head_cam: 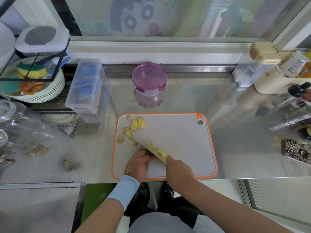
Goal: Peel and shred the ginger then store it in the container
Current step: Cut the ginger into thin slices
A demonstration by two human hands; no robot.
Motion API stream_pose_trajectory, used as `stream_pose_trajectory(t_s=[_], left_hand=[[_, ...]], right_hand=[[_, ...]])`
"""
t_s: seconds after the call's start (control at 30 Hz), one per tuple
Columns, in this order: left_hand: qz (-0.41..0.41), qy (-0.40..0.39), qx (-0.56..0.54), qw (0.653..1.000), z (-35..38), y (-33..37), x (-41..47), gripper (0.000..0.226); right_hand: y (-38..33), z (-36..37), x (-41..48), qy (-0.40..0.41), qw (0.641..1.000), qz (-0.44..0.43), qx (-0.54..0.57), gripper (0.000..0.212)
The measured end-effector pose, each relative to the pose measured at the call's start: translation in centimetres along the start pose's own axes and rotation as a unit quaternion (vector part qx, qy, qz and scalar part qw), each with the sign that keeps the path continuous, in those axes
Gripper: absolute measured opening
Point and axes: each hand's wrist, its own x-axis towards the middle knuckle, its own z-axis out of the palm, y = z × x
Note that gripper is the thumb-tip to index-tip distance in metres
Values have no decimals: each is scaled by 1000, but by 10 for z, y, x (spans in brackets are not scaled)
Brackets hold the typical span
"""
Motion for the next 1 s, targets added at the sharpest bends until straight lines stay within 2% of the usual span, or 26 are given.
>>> stream_pose_trajectory(t_s=[0.17,0.3,0.43,0.6,0.77,1.0], left_hand=[[10,4,-7,1000,1,0,0,27],[-4,1,-10,1000,2,-3,0,27],[-18,-1,11,1000,-1,0,0,22],[-11,-10,8,1000,0,-2,-2,29],[-19,-5,-2,1000,-2,1,0,25],[-5,-2,33,999,-3,3,-1,21]], right_hand=[[-9,-1,10,2,1000,7,6,22],[-6,-1,5,14,1000,3,11,14],[4,1,-9,19,1000,-5,9,14],[12,2,-15,19,1000,-6,6,16],[-2,-3,2,-2,1000,1,1,23],[-12,-4,9,-7,1000,11,7,21]])
